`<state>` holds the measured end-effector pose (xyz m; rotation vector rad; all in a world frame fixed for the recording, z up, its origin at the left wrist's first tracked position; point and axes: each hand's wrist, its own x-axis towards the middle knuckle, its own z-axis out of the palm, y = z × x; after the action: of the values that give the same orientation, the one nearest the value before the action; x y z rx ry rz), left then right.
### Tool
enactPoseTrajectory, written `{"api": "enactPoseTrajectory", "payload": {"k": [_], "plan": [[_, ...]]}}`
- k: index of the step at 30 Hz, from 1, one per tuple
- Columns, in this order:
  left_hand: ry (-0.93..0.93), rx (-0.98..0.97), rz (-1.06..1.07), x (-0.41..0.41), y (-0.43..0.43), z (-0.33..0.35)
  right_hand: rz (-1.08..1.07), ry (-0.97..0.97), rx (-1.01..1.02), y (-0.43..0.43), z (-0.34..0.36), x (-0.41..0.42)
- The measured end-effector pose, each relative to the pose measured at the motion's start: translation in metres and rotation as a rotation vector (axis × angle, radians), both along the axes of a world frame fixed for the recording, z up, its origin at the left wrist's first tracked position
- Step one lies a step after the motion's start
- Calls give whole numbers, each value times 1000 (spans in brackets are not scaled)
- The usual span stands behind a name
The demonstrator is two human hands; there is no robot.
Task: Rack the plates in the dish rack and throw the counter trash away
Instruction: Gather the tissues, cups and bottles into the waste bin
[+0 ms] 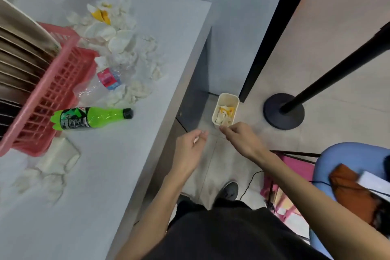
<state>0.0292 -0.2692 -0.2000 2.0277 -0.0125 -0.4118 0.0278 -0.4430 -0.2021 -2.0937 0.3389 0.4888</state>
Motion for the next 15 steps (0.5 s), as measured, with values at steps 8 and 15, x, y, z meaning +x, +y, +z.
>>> {"api": "enactPoseTrajectory", "payload": {"k": [8, 15], "plan": [[69, 50, -132, 51, -58, -64, -58, 79, 41, -51, -60, 33], [144, 88, -110, 113, -95, -173, -96, 185, 17, -76, -158, 66]]}}
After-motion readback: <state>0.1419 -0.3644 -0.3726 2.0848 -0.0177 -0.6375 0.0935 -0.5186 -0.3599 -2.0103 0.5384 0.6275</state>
